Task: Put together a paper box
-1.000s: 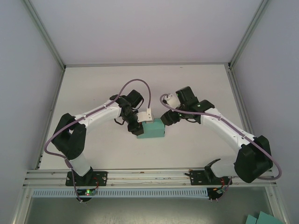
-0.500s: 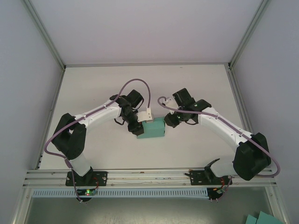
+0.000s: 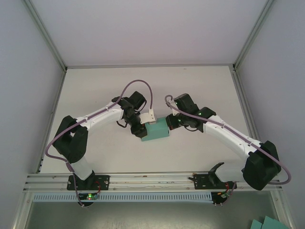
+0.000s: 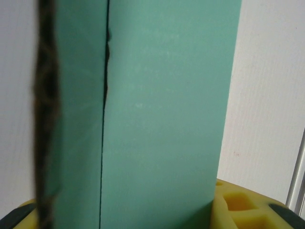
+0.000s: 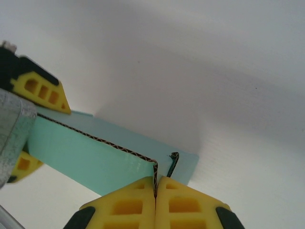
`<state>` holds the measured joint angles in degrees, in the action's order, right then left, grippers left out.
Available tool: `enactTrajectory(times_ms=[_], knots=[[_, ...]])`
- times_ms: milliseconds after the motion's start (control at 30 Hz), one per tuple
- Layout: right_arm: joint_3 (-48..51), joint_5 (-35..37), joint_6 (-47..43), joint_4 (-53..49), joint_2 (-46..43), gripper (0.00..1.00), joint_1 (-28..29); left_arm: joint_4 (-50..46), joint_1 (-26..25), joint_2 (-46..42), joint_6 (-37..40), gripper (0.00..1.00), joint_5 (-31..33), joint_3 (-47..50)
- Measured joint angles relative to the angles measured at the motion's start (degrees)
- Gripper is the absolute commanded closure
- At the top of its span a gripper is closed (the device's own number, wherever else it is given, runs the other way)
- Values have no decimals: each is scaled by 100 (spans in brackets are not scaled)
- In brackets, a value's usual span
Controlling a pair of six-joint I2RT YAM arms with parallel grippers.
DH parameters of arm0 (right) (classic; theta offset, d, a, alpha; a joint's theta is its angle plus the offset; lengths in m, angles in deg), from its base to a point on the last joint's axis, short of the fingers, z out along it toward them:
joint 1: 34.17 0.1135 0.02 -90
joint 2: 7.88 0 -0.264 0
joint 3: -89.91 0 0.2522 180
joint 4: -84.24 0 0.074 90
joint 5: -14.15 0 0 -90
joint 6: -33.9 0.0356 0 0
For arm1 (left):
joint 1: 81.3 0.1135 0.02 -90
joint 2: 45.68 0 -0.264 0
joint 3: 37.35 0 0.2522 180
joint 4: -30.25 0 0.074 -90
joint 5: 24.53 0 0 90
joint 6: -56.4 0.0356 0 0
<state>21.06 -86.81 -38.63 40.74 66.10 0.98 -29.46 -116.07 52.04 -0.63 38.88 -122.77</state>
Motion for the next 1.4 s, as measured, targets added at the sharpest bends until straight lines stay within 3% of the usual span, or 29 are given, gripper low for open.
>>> enactTrajectory(times_ms=[633,800,1000,1400], knots=[[1777,892,1327,2579,-581,100,444,2,-9,94,-310,64,107,-37],[1572,1117,1670,2181,-562,100,614,-44,-39,109,-328,64,188,-72],[1325,1755,1484,1259,-675,100,988,-35,-127,109,-254,64,221,-72],[1939,2857,1373,2243,-669,100,1427,26,-188,109,-380,63,219,-72]])
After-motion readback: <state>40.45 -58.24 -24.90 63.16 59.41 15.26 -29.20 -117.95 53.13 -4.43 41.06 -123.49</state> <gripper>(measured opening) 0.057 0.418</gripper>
